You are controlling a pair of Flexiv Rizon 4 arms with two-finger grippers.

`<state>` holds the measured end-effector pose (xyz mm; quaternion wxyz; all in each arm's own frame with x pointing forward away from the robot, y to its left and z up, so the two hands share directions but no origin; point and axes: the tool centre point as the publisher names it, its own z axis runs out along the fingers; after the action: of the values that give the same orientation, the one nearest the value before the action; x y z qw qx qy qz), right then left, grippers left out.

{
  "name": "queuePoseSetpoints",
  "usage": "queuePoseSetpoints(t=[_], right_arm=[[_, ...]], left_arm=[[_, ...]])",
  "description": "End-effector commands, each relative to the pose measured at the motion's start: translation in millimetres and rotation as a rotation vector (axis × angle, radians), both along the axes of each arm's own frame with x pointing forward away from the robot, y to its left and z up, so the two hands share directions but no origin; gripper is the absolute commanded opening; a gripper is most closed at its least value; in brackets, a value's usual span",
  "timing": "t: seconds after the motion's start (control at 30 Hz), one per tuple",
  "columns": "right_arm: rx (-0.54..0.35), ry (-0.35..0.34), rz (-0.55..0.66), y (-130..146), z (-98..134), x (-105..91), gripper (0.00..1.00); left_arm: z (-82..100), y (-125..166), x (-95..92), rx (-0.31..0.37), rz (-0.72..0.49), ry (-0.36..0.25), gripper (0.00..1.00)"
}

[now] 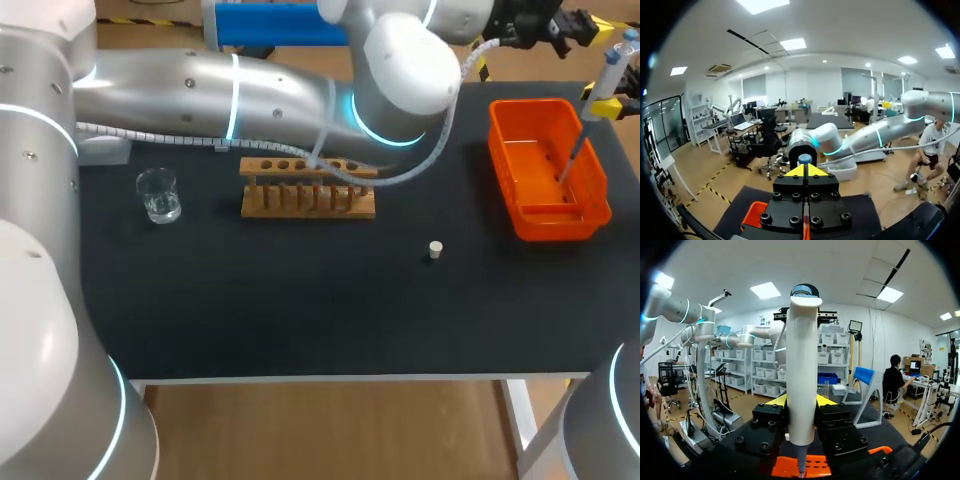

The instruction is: Invert the test tube, pick up the pipette, mount the tip to pipette, aspirate from beaker and dispense into the tube, eject the tip, return the pipette, and cap with the stopper.

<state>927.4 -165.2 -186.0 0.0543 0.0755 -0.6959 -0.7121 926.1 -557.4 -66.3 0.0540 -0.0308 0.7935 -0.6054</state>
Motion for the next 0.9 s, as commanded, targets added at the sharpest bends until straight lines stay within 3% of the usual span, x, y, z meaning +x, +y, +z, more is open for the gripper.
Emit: queuePoseSetpoints(t=[0.03,0.9], right_arm=[[-0.004,-0.001,-0.002,0.4,1.1,-1.1,0.00],[-0.004,-0.001,-0.002,0.4,1.1,-1.1,0.00]], left_arm=[[-6.1,-4.6,4.1,-0.121,-0.016,-0.007,0.00],[-17.1,-18.8,-1.8,-0.112,-0.071,0.070,0.00]])
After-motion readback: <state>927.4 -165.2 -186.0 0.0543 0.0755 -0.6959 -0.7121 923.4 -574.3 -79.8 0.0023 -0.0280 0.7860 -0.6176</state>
